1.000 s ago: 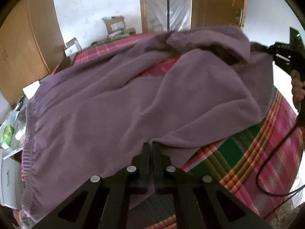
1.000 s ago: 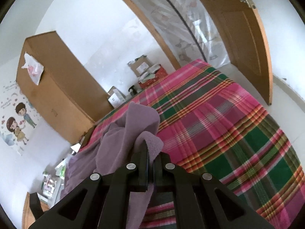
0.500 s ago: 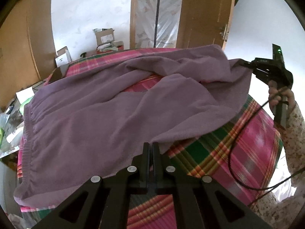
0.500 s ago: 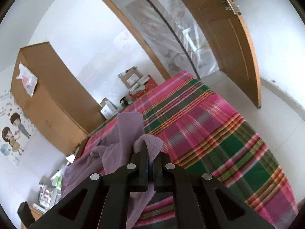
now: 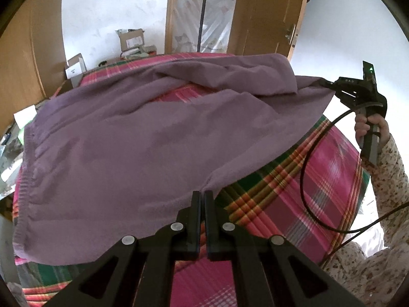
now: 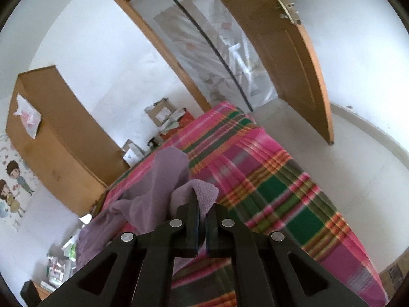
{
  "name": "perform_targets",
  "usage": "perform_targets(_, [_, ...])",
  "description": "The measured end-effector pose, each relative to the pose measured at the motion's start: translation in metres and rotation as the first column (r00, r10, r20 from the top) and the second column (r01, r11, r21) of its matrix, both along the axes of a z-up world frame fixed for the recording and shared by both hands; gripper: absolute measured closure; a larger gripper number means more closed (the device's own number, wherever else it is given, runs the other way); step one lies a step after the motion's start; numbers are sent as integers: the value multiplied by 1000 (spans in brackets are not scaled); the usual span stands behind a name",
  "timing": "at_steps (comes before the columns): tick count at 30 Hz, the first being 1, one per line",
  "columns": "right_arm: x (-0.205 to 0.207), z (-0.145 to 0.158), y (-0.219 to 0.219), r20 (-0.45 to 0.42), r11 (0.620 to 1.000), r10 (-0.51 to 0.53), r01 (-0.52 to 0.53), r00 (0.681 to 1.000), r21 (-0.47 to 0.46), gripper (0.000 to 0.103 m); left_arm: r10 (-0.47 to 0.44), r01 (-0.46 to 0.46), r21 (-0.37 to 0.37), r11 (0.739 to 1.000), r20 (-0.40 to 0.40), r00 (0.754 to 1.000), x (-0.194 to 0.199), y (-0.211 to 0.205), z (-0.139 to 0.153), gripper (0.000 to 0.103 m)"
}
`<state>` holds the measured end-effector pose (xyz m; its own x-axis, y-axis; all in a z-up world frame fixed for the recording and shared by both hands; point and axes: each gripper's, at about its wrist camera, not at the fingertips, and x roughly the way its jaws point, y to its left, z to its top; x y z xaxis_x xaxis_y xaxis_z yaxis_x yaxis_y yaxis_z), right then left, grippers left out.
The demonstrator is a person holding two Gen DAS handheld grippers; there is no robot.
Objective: Fold clothes
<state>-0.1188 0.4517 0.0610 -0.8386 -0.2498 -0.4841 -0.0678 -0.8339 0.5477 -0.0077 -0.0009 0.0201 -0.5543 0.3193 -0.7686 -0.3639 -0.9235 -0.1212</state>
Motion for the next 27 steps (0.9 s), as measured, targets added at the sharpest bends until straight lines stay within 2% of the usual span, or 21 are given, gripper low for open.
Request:
perform_targets(8, [10, -26, 11, 68, 999, -35, 35, 997, -2, 100, -11, 11, -3, 1000, 21, 1000, 7, 5, -8, 101])
perform_targets(18, [25, -28, 19, 57, 999, -50, 49, 997, 19, 100, -40, 40, -9, 999, -4, 999, 19, 14, -3, 101])
perform_targets(22, [22, -39, 20, 99, 998, -60, 57, 993, 38, 100, -16, 15, 7, 1000, 43, 999, 12, 10, -15, 101])
perform_targets(27, [22, -47, 18, 124, 996, -68, 61, 990, 61, 100, 19, -20, 6, 1000, 54, 998, 14, 3, -15, 98])
